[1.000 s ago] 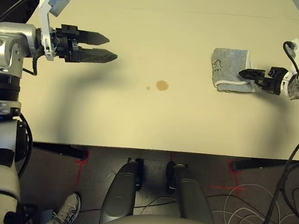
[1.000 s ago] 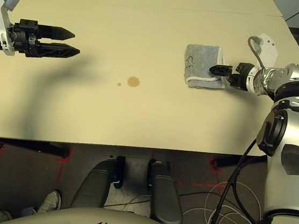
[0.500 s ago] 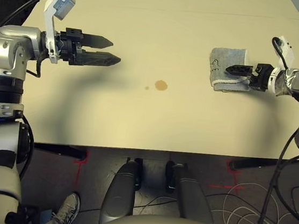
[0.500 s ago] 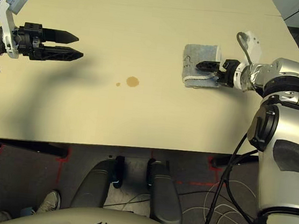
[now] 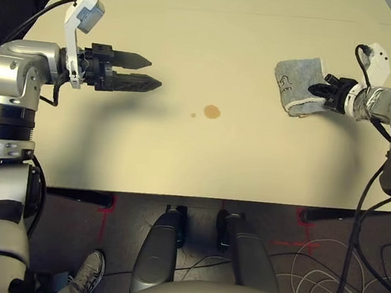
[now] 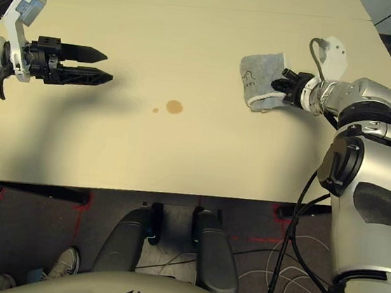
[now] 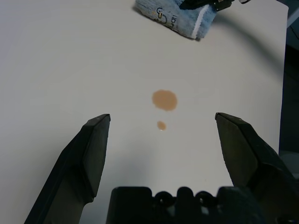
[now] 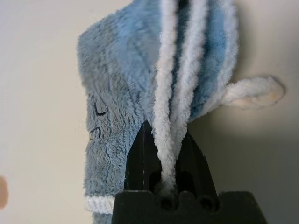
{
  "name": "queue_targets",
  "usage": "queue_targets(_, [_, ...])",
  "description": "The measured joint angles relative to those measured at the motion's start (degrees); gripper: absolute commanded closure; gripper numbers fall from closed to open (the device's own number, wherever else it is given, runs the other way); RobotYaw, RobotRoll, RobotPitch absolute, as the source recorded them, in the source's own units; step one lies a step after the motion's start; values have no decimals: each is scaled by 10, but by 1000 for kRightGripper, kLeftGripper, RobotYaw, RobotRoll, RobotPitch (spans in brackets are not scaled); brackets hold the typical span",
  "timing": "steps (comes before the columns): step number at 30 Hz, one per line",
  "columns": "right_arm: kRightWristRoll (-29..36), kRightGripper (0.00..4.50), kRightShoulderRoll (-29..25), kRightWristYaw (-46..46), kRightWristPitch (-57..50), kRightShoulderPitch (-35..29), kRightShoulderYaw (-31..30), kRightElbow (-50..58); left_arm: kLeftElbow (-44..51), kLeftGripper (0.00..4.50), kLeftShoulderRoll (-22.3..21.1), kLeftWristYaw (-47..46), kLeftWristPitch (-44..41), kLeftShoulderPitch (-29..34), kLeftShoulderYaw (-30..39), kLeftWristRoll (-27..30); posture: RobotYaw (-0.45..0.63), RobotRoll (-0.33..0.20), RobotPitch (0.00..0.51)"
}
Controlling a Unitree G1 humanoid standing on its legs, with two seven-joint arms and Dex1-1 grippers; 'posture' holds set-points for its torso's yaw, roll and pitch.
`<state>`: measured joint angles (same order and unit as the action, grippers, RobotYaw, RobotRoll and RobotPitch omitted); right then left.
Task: Wipe the water off the table with a rag.
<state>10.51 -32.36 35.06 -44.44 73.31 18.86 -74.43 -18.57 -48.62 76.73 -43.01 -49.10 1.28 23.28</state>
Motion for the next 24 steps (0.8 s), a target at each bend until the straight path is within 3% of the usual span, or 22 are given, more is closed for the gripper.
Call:
queue_targets(6, [16, 4496, 51, 20, -99, 22, -22, 94, -4, 0, -1, 5, 1, -7, -6, -1, 125, 0, 268])
queue_targets(10, [66, 4496, 125, -16, -237, -4, -10, 264, -14, 0, -2, 10, 8, -23, -12, -3, 116, 0, 268])
queue_targets(12, [94, 4496, 179, -51, -316, -39, 8, 377, -22, 0, -2, 13, 11, -25, -15, -4, 114, 0, 268])
queue_targets(17, [114, 4496, 290, -138, -433, -80, 74, 532, -28, 0, -3, 18, 14, -27, -23, -7, 115, 0, 269])
queue_targets(22, [134, 4496, 394, -209, -469, -83, 126, 610, -29, 0, -4, 25, 15, -30, -25, -8, 117, 0, 269])
queue_targets(24, [157, 4496, 411, -237, -469, -82, 136, 619, -29, 0, -4, 26, 15, -31, -25, -8, 121, 0, 271])
